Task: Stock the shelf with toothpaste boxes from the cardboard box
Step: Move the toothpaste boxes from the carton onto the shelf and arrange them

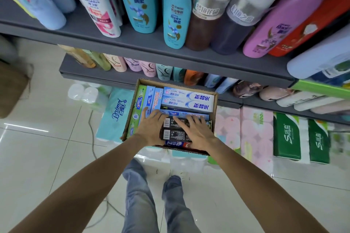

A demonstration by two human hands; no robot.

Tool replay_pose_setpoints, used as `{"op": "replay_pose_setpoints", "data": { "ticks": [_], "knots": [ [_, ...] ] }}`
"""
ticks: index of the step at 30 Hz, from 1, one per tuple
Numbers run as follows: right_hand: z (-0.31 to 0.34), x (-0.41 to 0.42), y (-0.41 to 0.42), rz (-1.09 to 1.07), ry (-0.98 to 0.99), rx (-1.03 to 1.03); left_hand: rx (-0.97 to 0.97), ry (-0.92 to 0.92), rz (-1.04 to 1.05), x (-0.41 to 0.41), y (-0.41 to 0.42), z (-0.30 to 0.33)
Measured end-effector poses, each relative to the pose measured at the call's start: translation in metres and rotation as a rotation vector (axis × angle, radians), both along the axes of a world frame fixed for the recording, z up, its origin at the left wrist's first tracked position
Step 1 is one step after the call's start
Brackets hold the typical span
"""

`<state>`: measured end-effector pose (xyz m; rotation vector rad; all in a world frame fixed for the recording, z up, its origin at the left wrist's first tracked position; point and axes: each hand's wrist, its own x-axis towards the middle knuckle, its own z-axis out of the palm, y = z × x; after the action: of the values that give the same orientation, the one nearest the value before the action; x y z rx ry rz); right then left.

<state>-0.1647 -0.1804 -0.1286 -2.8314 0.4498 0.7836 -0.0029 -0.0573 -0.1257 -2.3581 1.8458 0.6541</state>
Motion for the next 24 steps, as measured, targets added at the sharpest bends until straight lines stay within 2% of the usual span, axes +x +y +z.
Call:
{"op": "replay_pose_setpoints", "data": {
  "ticks": [3, 5, 8, 10, 12, 14, 16, 19, 24],
  "knots": [
    [0.012, -0.007, -0.007, -0.094, -0.126, 0.104, -0.072, 0.164, 0.041, 0.013, 0.005, 0.019],
    [0.035, -0.010, -0.012, -0.205, -0.233, 0.234, -0.143, 0.397, 0.172, 0.020, 0.010, 0.042],
    [0.086, -0.017, -0.018, -0.484, -0.396, 0.519, -0.365, 0.941, 0.613, 0.021, 0.016, 0.084],
    [0.123, -0.023, -0.016, -0.698, -0.493, 0.849, -0.462, 1.210, 0.926, 0.010, 0.017, 0.111],
    [0.156, -0.027, -0.010, -0.865, -0.541, 1.135, -0.369, 1.466, 1.031, -0.006, 0.016, 0.133],
    [0.178, -0.030, -0.001, -0.936, -0.551, 1.261, -0.265, 1.669, 0.938, -0.026, 0.012, 0.149],
    [0.194, -0.034, 0.007, -0.950, -0.557, 1.274, -0.296, 1.774, 0.878, -0.045, 0.007, 0.159],
    [0.212, -0.041, 0.014, -0.976, -0.606, 1.262, -0.420, 1.859, 0.924, -0.063, 0.001, 0.171],
    [0.235, -0.051, 0.019, -1.046, -0.724, 1.122, -0.367, 1.721, 0.885, -0.070, -0.005, 0.194]
  ]
}}
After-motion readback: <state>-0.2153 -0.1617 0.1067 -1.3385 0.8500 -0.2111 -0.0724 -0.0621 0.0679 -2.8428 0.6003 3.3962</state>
